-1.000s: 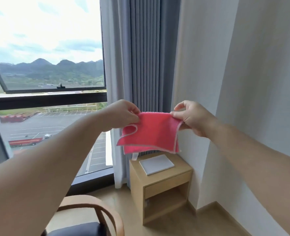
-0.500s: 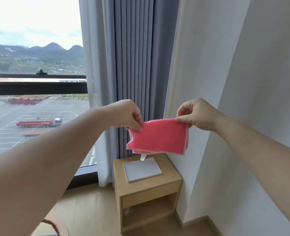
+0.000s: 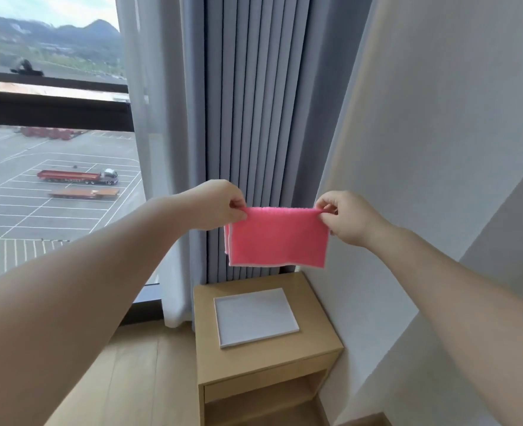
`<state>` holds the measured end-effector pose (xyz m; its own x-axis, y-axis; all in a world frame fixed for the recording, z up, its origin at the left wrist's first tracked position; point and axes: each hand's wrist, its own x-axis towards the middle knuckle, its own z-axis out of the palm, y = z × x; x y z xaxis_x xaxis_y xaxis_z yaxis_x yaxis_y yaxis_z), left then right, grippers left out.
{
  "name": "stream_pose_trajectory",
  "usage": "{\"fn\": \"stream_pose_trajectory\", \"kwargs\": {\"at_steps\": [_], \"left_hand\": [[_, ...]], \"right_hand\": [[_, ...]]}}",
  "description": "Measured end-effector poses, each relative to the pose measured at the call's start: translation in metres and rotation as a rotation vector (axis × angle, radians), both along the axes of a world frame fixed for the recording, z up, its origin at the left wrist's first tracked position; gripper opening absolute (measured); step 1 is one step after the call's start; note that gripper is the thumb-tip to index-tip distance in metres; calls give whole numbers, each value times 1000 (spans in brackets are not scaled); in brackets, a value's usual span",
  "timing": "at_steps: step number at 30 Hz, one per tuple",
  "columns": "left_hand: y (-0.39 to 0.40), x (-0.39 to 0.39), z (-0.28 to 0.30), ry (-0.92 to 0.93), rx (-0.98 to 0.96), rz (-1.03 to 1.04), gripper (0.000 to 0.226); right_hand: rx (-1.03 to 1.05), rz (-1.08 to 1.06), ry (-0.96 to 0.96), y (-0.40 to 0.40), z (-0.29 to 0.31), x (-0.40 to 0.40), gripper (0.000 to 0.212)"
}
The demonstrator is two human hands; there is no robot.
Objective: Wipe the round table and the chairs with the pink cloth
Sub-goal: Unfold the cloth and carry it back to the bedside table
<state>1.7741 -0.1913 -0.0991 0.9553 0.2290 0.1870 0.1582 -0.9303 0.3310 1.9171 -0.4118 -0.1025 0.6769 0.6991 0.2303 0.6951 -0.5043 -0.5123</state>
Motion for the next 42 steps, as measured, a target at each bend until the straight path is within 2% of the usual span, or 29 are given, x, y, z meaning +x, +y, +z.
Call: {"fn": "stream_pose_trajectory", "kwargs": {"at_steps": [6,10,12,15,19,25,29,33,38,40,42], "left_hand": [[72,72,-79,1,-205,129,14],[100,107,-162,-60,-628,357,21],[105,122,-208,-119,-768,477,14],[107,145,-281,-151,-835,640,21],[105,179,-377,-132,-857,781,36],[107,209,-495,99,-939,799,29],[110,224,-559,185,-864,784,38],[120,234,-603,167,-704,825,35],[123,232,-634,343,-515,708,29],[122,231,-635,392,-327,663,34],[121,231,-631,362,-150,514,44]], "right_hand": [[16,-25,80,84,-76,85,15],[22,-31,174,126,-154,135,11],[37,-47,220,141,-201,157,22],[2,-21,329,161,-272,187,33],[-126,11,473,174,-361,222,33],[-345,31,620,184,-480,261,18],[-453,89,608,189,-545,268,38],[-461,137,534,204,-591,276,39],[-534,194,493,209,-622,284,44],[-522,269,434,206,-624,286,46],[-525,414,278,203,-626,286,54]]}}
